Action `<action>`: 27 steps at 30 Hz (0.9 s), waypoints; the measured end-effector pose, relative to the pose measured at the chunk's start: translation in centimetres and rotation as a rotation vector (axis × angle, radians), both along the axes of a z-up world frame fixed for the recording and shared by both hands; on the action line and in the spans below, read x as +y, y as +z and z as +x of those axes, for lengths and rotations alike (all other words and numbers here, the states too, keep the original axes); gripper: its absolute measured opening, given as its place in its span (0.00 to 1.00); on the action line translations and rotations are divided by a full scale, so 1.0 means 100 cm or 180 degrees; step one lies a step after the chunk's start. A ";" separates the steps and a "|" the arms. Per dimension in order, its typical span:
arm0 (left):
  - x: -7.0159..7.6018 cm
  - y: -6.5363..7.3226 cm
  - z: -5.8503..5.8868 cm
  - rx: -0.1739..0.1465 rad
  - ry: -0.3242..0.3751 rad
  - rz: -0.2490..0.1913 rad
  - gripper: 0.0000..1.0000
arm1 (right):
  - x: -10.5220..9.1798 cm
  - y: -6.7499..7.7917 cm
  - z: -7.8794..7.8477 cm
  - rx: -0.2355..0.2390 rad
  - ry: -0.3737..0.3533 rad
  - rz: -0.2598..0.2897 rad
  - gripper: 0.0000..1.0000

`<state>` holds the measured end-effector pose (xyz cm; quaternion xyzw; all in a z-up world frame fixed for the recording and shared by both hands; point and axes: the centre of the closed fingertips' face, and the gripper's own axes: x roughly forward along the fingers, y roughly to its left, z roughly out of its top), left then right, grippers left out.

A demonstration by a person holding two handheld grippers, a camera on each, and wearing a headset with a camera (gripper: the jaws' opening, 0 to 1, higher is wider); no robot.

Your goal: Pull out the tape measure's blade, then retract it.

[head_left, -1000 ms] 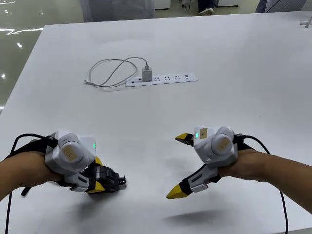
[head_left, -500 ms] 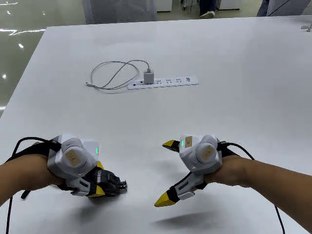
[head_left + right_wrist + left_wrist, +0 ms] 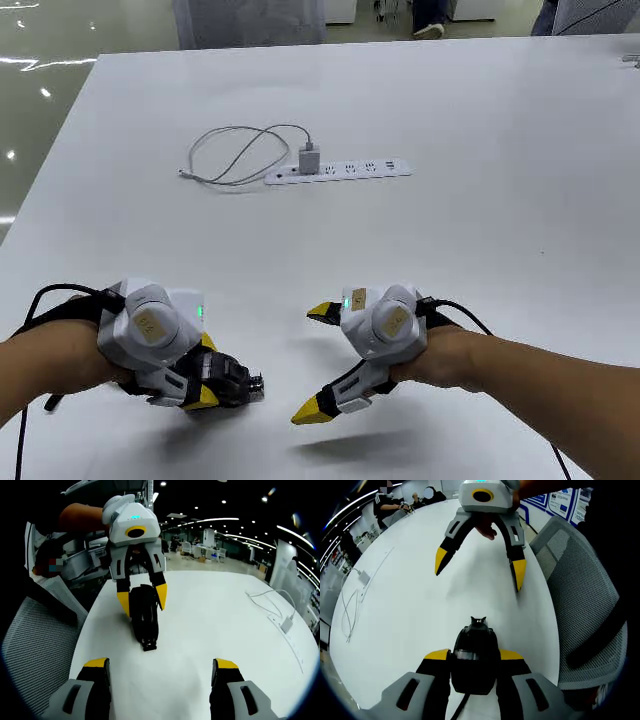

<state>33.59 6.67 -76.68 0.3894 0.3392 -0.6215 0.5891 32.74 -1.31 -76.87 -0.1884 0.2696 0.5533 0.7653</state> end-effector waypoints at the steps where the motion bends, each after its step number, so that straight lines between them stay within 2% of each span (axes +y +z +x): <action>1: 0.000 0.000 0.000 0.0002 0.0000 -0.0001 0.30 | 0.000 0.000 0.000 -0.0001 0.0000 -0.0002 0.77; 7: -0.001 -0.001 -0.001 -0.0013 -0.0006 -0.0003 0.31 | 0.005 -0.003 0.001 -0.0034 0.0060 -0.0013 0.64; 12: -0.001 -0.002 -0.001 -0.0023 -0.0013 0.0021 0.31 | 0.011 -0.009 -0.002 -0.0055 0.0152 -0.0076 0.59; 16: -0.001 -0.003 0.000 -0.0017 -0.0033 0.0031 0.31 | 0.018 -0.011 -0.004 -0.0042 0.0215 -0.0100 0.51; 21: 0.000 -0.003 0.000 -0.0078 -0.0057 0.0035 0.31 | 0.027 -0.014 -0.003 -0.0009 0.0266 -0.0109 0.47; 27: 0.000 -0.002 0.001 -0.0079 -0.0047 -0.0012 0.31 | 0.041 -0.019 -0.005 0.0017 0.0379 -0.0133 0.33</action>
